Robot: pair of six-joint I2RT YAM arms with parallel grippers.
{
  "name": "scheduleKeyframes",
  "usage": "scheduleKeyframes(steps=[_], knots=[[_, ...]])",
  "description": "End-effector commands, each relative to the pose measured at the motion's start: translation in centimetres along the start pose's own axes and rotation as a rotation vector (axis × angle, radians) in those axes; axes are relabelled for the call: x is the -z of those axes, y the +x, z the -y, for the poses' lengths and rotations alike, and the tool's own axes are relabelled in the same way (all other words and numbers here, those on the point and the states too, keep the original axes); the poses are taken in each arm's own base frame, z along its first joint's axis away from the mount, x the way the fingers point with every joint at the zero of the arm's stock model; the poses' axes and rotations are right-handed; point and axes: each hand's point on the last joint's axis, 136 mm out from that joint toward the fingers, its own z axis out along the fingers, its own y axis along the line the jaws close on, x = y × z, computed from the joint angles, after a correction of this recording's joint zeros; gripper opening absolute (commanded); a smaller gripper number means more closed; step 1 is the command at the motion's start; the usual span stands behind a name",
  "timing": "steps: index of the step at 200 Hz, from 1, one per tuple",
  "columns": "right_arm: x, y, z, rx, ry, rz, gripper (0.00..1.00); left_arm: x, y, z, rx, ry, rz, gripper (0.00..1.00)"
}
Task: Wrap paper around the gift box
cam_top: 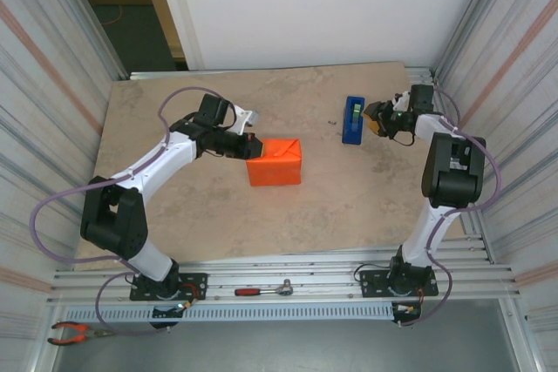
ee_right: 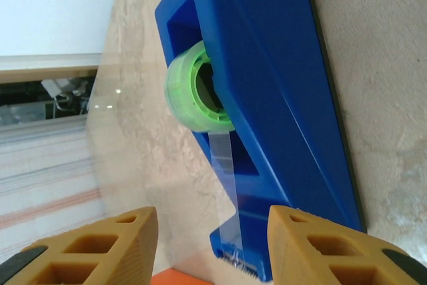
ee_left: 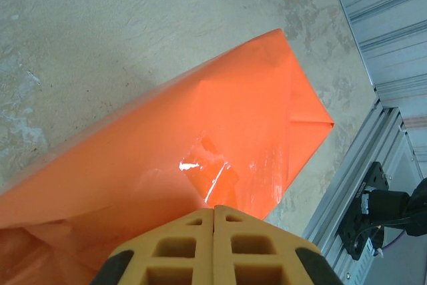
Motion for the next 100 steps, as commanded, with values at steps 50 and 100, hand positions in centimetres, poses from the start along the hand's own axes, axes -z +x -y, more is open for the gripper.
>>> scheduleKeyframes(steps=[50,100], knots=[[-2.2,0.8,-0.3,0.044,-0.021,-0.063,0.34,-1.0,2.8,-1.3,0.028,-0.042,-0.086,0.03],[-3.3,1.5,0.2,0.047,-0.002,-0.097,0.33,-1.0,2.9,-1.3,0.027,-0.04,-0.087,0.03]])
